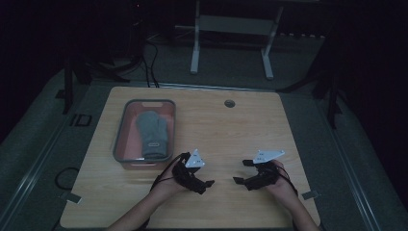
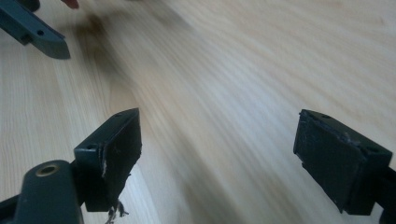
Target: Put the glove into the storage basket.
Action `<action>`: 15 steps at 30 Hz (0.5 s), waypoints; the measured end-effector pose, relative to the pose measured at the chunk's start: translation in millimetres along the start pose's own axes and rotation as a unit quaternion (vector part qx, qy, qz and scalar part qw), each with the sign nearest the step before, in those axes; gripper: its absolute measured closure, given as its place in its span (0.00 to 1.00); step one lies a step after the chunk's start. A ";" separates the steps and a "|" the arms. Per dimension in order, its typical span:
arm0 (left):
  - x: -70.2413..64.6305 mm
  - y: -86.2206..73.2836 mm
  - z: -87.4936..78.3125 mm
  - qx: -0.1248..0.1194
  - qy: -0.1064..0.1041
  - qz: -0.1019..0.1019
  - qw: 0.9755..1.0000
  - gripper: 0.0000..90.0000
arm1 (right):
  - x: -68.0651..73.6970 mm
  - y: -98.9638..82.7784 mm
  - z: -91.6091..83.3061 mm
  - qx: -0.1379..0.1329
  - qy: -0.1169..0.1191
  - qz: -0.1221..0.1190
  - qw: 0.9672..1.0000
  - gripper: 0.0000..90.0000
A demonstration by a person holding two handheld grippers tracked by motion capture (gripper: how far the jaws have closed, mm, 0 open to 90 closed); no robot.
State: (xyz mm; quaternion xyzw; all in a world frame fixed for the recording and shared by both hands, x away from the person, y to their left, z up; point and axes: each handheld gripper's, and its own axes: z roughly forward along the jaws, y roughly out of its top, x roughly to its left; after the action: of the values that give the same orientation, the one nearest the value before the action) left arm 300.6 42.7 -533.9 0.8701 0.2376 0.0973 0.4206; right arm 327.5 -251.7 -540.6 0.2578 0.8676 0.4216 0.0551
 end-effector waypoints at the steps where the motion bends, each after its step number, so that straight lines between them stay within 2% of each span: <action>1: -0.9 -1.4 1.3 0.000 -0.001 0.002 1.000 0.10 | -0.3 -3.5 -1.9 0.002 -0.002 0.004 1.000 0.17; 3: -2.2 -4.1 3.4 -0.003 -0.008 0.000 1.000 0.10 | -1.9 -10.1 -6.2 0.002 -0.010 0.013 1.000 0.17; 6: -4.7 -7.6 5.1 -0.017 -0.014 0.000 1.000 0.10 | -4.1 -18.8 -13.4 -0.013 -0.016 0.030 0.999 0.17; 9: -9.3 -9.4 5.4 -0.028 -0.020 0.000 0.999 0.10 | -4.4 -26.0 -20.8 -0.023 -0.025 0.030 0.999 0.17; 15: -20.9 -11.2 6.7 -0.035 -0.034 0.001 0.999 0.10 | -2.3 -39.2 -32.3 -0.018 -0.031 0.032 0.999 0.17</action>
State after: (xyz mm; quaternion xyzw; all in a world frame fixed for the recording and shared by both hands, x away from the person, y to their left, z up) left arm 281.3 33.8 -546.2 0.8581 0.2188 0.0763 0.4583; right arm 303.7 -295.7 -550.1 0.2975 0.8491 0.4305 0.0724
